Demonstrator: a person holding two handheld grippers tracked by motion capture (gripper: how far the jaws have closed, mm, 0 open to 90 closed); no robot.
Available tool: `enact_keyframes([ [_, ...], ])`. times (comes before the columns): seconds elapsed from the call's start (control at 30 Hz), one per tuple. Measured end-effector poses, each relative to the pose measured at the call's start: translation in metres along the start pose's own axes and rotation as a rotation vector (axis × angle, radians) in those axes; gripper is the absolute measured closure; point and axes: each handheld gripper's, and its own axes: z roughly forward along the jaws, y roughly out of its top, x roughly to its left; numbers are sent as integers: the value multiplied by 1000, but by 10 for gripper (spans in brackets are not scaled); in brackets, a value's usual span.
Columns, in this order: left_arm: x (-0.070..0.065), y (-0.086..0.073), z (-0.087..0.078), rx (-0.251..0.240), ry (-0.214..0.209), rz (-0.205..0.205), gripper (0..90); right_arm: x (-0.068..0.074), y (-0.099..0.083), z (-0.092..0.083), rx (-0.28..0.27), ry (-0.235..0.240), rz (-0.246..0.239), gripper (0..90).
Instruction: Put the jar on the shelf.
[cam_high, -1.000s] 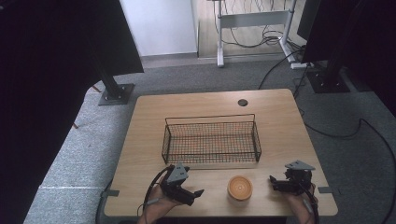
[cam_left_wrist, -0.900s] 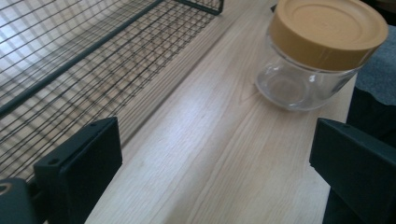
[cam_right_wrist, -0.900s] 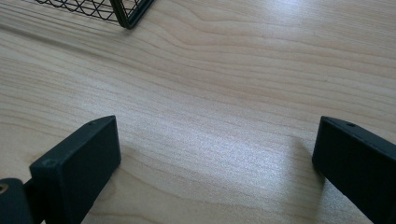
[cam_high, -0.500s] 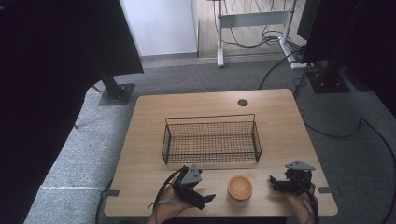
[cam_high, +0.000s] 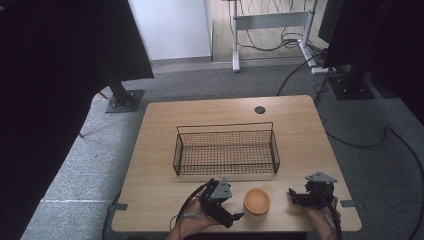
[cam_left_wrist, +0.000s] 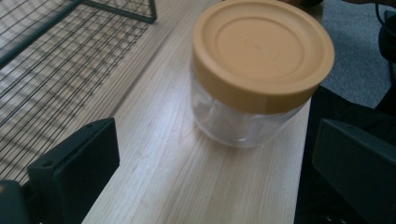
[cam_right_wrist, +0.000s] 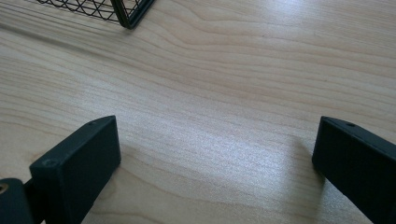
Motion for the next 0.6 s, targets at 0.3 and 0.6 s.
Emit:
enact_keyframes([
  [0.3,-6,12,18,17,-24,21,5,0,0,0,0,0,-1,5],
  [0.6,-13,23,35,35,-48,46,5,0,0,0,-1,1,0,5],
])
